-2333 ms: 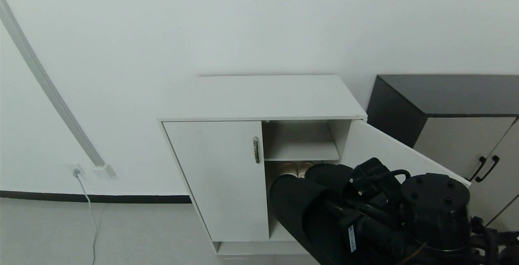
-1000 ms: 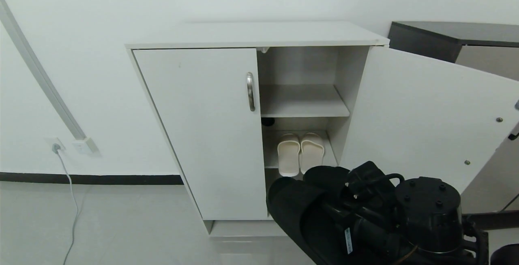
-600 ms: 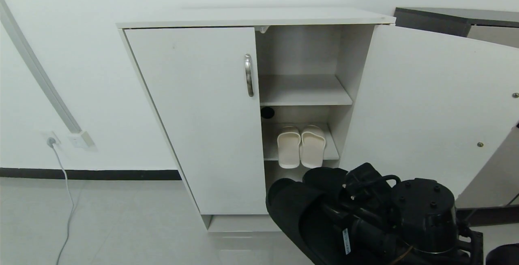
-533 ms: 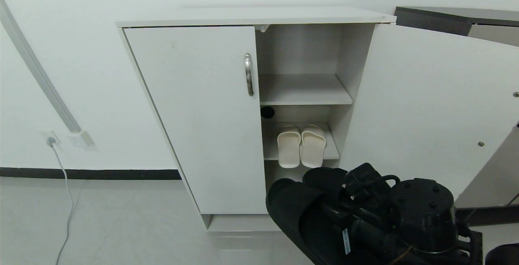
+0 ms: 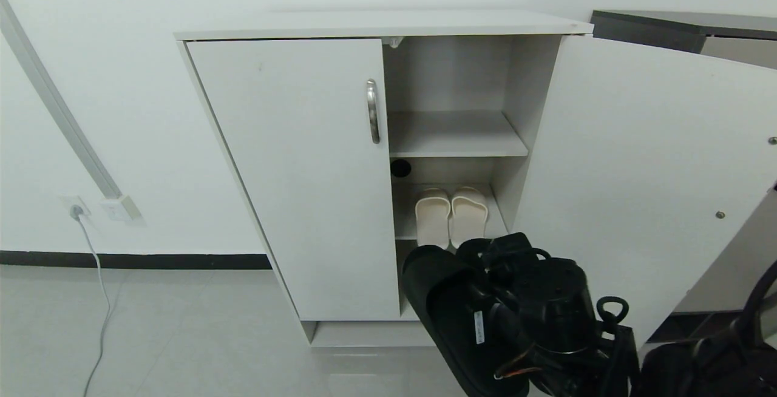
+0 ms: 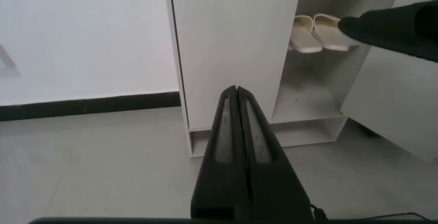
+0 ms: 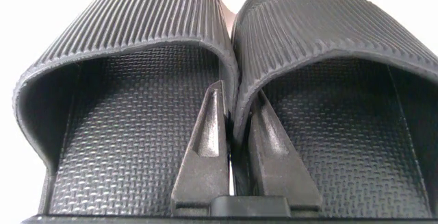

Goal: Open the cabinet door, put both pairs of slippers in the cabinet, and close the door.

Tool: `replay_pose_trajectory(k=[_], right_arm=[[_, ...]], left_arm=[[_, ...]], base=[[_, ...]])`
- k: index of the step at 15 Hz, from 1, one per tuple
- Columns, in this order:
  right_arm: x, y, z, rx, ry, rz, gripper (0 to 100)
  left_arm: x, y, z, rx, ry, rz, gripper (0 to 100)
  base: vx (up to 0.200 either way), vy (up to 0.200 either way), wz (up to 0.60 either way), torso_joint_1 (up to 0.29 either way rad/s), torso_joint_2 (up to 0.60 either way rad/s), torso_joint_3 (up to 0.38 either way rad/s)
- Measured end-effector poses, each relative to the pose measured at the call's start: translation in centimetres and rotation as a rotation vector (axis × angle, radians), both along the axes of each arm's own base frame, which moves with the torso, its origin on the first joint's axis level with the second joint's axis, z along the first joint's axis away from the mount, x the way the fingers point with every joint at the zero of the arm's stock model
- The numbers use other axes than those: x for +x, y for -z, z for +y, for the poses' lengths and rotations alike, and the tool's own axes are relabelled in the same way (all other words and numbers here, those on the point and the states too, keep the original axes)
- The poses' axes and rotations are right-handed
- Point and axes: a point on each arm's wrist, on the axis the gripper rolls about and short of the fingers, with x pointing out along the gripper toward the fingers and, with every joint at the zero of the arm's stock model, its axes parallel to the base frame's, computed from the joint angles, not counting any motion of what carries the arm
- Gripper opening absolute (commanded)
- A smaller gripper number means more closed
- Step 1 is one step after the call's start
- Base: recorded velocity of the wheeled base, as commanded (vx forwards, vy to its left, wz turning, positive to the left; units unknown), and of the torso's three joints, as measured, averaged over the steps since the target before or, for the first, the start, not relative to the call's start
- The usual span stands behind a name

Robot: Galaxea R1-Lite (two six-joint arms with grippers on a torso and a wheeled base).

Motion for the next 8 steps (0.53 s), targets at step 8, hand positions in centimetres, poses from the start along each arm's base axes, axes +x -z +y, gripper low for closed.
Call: replay_pose_trajectory(k=[8], right_arm=[[2.6,-4.0,4.0,0.0,0.241,-0.019,0]], left_arm=[[0.0,0.0,0.0,0.001,0.0,0.0,0]], base=[[0.0,0.0,0.0,0.0,0.0,0.0]])
